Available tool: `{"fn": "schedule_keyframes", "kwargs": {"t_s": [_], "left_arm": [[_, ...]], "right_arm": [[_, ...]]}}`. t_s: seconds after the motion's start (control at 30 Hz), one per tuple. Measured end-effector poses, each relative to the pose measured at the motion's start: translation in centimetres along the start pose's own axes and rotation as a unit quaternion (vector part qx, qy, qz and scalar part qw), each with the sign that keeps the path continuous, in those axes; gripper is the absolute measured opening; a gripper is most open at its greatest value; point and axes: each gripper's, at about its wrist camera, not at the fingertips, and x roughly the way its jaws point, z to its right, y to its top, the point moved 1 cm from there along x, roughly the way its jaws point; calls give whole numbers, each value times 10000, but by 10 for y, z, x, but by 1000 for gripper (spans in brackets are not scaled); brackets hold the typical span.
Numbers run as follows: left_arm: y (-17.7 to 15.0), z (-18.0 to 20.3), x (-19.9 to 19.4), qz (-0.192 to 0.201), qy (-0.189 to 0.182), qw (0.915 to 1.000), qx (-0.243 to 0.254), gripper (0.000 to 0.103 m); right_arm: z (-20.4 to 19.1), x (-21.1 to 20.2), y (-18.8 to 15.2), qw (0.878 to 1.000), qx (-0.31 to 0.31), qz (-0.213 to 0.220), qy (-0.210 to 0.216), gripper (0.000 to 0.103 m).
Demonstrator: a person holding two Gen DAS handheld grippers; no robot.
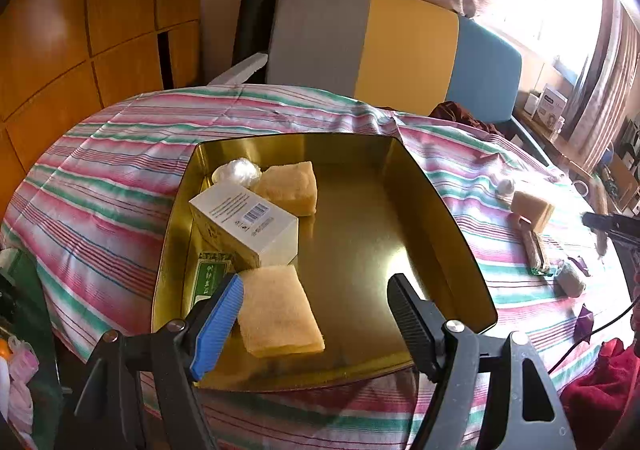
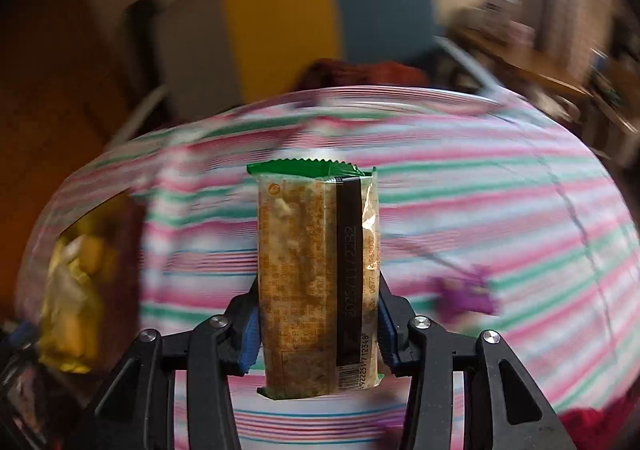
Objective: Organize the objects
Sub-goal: 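Carry the cracker pack into the gold tray with the right gripper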
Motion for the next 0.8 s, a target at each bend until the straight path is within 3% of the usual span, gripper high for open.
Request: {"fn": "schedule_keyframes", "kwargs": {"t_s": [0.2, 0.37, 0.53, 0.7, 0.8], "left_arm": [[-3, -12, -2, -30, -111, 9998, -147, 76], [-6, -42, -7, -30, -68, 9985, -539, 75], [-11, -69, -10, -38, 33, 9968, -794, 75], [-17, -89, -9, -90, 163, 9946, -1021, 75], [-18, -95, -6, -132, 171, 9935, -1121, 75]], "right_arm": [[-124, 28, -3, 9899, -861, -435, 1043, 47], [-219, 60, -17, 9730, -1523, -890, 1487, 47], [-289, 107, -42, 9591, -1972, -1416, 1454, 48], [-313, 141, -55, 9604, -1969, -1696, 1007, 48], [-321, 146, -59, 9597, -1937, -1753, 1034, 50]]}}
